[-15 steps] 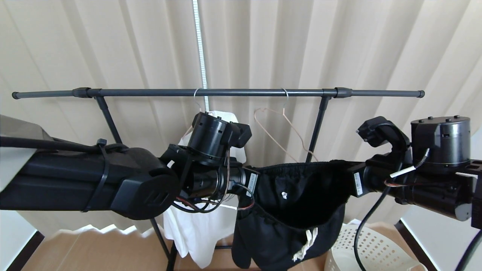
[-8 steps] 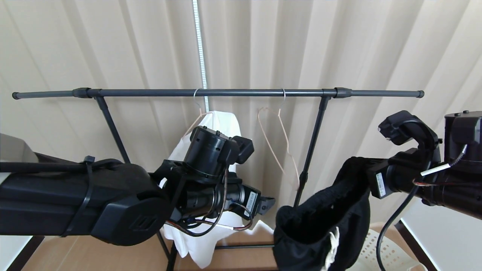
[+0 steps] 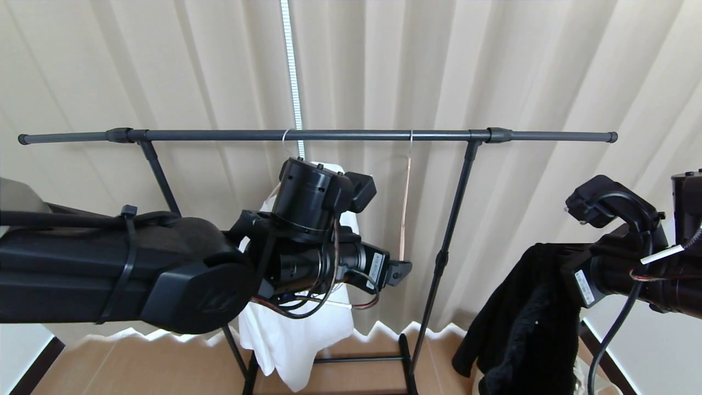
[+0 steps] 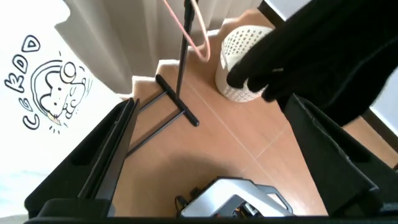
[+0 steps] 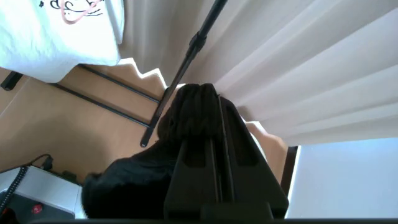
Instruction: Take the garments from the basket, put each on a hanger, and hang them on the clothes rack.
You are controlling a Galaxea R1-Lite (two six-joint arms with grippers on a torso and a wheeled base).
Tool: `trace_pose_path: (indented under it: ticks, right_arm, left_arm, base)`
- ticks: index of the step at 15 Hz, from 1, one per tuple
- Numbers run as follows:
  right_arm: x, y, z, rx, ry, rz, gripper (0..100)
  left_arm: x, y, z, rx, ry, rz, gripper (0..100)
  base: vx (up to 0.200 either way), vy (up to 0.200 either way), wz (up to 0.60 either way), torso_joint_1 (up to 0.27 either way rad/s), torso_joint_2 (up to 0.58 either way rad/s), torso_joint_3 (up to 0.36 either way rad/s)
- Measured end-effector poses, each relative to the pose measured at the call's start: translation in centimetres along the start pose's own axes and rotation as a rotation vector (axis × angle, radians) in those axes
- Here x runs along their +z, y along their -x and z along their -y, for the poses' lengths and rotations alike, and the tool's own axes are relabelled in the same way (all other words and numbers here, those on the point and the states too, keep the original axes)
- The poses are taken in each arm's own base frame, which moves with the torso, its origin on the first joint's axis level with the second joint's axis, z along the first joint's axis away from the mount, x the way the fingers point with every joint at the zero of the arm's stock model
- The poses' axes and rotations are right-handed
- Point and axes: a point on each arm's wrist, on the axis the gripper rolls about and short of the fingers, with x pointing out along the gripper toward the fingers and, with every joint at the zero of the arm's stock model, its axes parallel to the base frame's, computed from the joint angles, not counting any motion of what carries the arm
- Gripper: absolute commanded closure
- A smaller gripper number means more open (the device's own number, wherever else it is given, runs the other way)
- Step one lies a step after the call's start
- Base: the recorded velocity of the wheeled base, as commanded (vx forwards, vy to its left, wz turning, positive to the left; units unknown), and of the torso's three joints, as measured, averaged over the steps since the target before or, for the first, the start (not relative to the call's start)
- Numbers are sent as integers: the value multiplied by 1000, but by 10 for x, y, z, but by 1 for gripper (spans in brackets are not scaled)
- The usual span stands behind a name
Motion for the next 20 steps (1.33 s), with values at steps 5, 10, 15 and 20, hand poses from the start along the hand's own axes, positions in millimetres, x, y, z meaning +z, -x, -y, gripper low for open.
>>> trace_pose_path:
  ticks: [5, 10, 15, 20]
  right_arm:
    - [0, -5, 3, -10, -7, -13, 100]
    - [1, -8, 3, -18, -13, 15, 100]
    - [0, -9, 3, -18, -12, 12, 100]
    - [0, -11, 2, -17, -11, 4, 100]
  left_arm:
    - [24, -36, -10, 42, -42, 63, 0]
    - [31, -65, -40, 107, -108, 111, 0]
    - [28, -96, -64, 156, -202, 196, 0]
    - [21, -115, -54, 135, -190, 185, 0]
  base:
    - [0, 0, 0, 0, 0, 0]
    - [0, 0, 0, 0, 0, 0]
    - [0, 0, 0, 0, 0, 0]
    - [0, 0, 0, 0, 0, 0]
